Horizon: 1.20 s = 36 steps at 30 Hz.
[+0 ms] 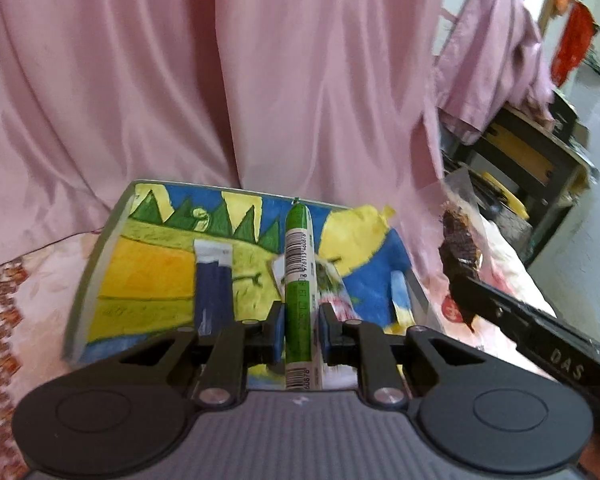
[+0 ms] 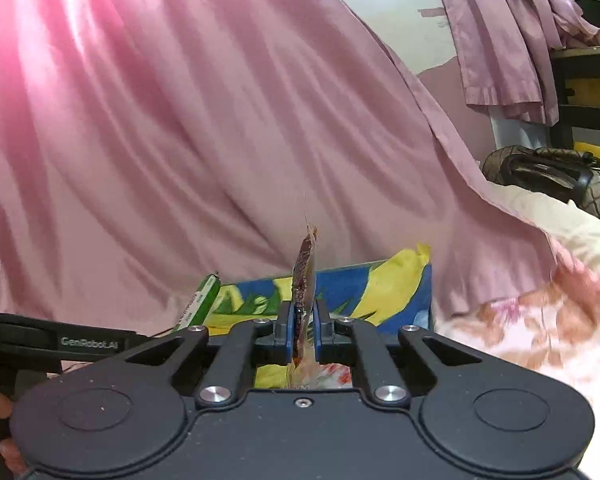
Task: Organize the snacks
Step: 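Carry the green tube with the left tool while the right tool carries the meat stick into the tray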
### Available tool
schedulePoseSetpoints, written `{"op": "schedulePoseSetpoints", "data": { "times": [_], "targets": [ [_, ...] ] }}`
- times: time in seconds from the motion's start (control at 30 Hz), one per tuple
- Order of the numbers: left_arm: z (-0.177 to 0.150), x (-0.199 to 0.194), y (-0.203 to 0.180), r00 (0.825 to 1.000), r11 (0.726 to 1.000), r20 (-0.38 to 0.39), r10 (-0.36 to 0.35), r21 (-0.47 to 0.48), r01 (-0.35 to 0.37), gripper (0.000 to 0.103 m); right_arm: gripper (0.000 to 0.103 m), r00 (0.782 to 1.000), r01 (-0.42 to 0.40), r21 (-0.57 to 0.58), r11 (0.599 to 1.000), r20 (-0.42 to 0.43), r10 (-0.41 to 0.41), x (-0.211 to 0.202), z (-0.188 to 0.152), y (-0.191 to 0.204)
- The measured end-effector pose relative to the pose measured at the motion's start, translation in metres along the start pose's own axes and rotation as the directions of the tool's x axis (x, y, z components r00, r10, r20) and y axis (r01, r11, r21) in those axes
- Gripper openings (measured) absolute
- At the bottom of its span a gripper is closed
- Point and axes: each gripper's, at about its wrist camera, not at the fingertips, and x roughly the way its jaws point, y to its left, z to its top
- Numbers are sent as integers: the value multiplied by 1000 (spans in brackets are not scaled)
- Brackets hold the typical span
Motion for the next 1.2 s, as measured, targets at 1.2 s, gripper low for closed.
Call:
{"op": "schedulePoseSetpoints", "data": {
  "times": [1.2],
  "targets": [
    [-12, 91, -1, 982, 985, -80, 172, 4, -172, 48, 30, 952, 115, -72, 991, -275, -131, 93, -25, -32]
  ]
}}
